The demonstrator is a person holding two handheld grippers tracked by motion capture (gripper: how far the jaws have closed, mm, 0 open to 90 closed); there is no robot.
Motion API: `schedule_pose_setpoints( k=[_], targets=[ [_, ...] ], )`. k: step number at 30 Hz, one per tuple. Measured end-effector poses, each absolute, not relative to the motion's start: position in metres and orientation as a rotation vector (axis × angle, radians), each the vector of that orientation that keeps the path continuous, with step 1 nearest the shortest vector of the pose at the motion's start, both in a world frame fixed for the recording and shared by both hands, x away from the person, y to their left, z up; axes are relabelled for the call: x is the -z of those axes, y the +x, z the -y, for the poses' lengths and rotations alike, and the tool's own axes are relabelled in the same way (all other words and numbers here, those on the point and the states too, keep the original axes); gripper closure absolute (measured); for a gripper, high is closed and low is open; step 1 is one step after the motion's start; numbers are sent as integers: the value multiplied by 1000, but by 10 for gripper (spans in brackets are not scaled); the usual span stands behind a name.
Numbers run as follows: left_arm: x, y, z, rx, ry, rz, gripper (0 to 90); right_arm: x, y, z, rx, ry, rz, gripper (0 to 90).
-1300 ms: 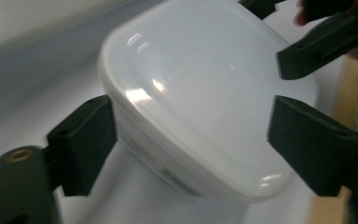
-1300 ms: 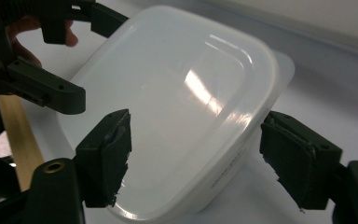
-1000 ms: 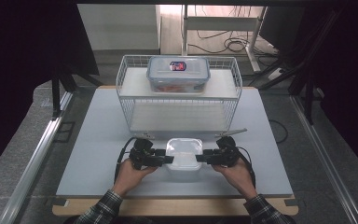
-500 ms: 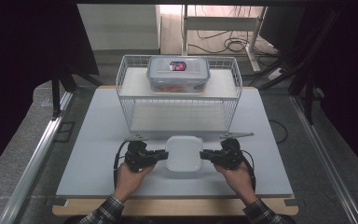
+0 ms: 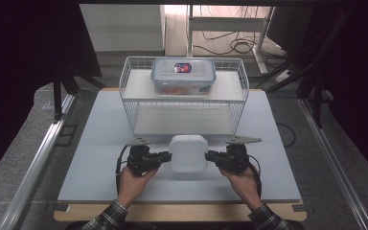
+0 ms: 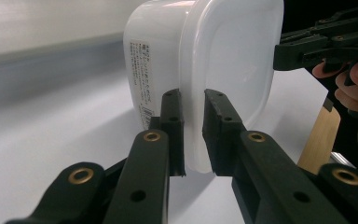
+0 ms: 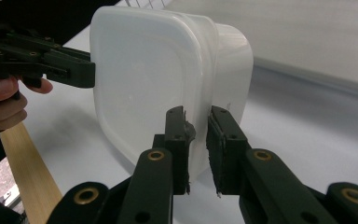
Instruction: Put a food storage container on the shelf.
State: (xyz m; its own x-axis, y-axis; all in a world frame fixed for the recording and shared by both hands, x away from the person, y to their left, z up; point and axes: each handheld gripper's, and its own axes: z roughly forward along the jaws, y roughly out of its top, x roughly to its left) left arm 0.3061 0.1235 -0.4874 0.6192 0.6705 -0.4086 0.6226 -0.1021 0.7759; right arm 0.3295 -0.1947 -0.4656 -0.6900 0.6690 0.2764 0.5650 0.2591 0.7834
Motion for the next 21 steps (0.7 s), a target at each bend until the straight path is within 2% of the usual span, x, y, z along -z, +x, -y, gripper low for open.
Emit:
schedule_pose_setpoints(
  k=[21],
  targets=[
    [444,304,-131,-187,1791,-970,794,428,331,190,-1504,1048,-2339,784]
  ],
)
